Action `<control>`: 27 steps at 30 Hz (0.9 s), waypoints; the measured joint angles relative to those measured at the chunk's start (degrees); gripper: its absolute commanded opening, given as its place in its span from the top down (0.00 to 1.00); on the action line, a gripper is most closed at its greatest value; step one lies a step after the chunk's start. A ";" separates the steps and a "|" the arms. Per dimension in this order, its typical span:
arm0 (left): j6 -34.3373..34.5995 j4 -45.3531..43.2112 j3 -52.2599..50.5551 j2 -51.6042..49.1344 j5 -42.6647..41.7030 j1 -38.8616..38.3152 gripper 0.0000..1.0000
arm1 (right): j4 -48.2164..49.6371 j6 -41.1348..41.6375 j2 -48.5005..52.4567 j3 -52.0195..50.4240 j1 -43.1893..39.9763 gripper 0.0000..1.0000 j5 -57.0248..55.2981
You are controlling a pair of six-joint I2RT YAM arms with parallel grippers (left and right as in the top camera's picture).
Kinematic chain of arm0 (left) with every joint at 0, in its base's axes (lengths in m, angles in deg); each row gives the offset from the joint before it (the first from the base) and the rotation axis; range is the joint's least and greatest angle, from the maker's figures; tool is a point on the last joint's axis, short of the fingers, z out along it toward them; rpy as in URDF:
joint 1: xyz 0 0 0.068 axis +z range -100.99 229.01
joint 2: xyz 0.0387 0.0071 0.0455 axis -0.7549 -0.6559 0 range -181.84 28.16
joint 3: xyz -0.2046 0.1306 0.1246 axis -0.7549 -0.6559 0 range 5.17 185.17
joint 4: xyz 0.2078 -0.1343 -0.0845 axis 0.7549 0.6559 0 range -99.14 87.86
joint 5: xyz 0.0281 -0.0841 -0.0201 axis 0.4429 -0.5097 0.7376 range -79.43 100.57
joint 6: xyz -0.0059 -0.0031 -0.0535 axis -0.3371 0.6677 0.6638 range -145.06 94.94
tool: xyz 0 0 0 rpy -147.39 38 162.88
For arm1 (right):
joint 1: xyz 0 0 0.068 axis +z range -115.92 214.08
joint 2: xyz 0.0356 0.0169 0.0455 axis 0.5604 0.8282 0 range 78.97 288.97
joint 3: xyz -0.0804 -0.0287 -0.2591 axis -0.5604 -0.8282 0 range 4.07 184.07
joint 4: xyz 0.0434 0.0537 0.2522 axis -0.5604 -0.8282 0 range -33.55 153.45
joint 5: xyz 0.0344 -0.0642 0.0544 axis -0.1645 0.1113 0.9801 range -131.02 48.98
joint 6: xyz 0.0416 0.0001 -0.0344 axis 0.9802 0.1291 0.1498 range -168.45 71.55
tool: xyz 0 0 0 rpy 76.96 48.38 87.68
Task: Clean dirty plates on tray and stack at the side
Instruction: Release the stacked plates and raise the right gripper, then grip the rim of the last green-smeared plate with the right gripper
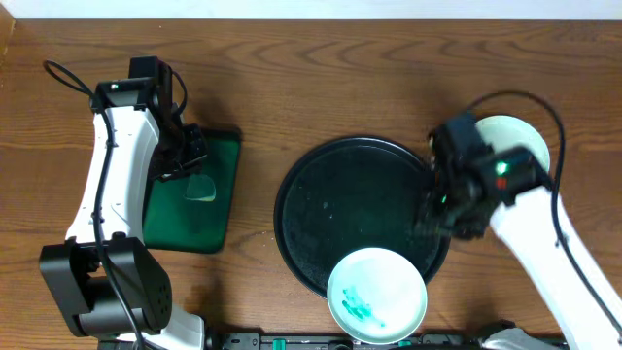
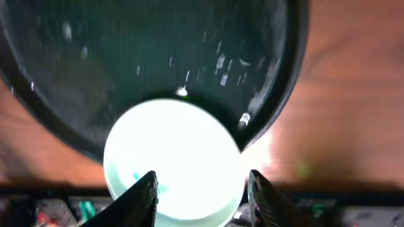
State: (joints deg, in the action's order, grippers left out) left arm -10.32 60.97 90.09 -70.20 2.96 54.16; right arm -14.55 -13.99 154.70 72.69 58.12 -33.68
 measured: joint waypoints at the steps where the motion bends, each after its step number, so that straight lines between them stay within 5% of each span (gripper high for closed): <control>1: 0.00 0.00 -0.02 0.00 0.00 0.00 0.93 | -0.20 1.81 -1.79 -1.33 1.88 0.56 -0.11; 6: 0.00 0.04 -0.04 0.00 0.02 0.00 0.93 | -1.29 11.85 -8.61 -7.63 10.86 0.54 -0.39; 12: 0.00 0.11 -0.04 0.00 -0.04 0.00 0.93 | -2.32 25.94 -13.09 -15.61 20.17 0.67 -1.22; 27: 0.00 0.15 -0.07 0.00 -0.66 0.00 0.93 | 10.01 52.87 -15.58 -30.29 34.47 0.48 -1.55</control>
State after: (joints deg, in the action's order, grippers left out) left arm -10.32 61.12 90.03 -70.20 2.30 54.16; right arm -4.54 38.88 139.11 42.40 92.58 -35.24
